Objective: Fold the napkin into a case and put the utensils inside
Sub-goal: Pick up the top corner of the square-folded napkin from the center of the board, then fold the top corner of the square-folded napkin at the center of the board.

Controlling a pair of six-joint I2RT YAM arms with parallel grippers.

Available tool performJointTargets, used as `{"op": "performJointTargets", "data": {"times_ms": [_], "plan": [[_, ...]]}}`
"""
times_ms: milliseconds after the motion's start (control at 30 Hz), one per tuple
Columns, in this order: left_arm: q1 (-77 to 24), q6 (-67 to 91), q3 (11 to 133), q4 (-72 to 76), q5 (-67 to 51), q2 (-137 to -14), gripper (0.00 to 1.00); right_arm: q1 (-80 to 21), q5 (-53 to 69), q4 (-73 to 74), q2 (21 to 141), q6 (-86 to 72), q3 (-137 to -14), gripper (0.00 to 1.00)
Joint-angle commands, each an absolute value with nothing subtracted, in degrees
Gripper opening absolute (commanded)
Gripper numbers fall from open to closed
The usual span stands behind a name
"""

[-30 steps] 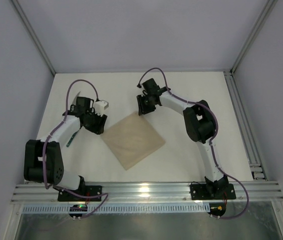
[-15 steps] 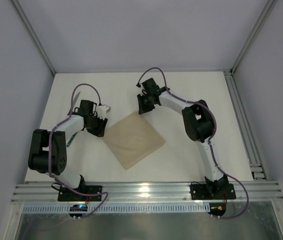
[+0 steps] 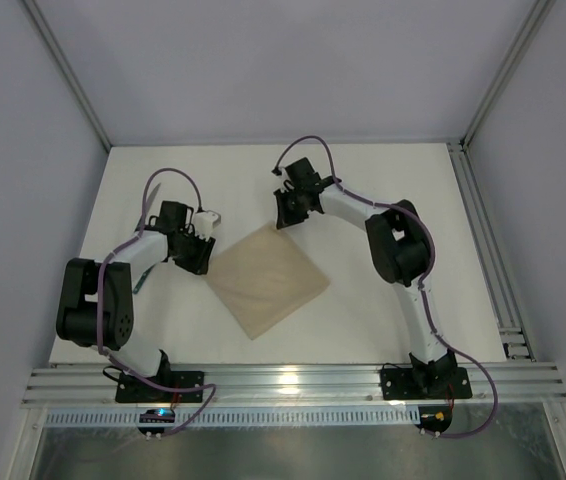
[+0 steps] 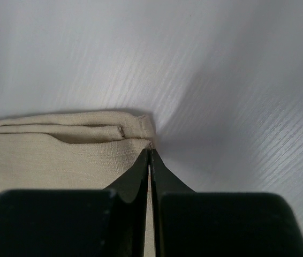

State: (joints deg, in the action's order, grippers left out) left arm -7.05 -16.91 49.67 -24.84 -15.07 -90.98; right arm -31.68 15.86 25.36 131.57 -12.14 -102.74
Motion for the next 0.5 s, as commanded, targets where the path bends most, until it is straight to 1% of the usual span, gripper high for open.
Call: {"op": "performJointTargets", "data": {"times_ms": [0,267,467], "plan": [[-6.9,-17.6,49.4,-22.5,-16.3,-89.7,0.37,-32.0,17.8,21.0,124.9,-11.8,-100.4,0.04],[-6.9,-17.7,49.4,-22.7,-16.0,-88.6,0.37,-33.3,17.9,18.3,118.7,-11.5,-95.7,0.04],[-6.9,-18.0,49.5,-23.1,-15.7,-88.0,0.37,-35.2,18.2,18.1,116.6,-11.7,-92.9,0.04]]}}
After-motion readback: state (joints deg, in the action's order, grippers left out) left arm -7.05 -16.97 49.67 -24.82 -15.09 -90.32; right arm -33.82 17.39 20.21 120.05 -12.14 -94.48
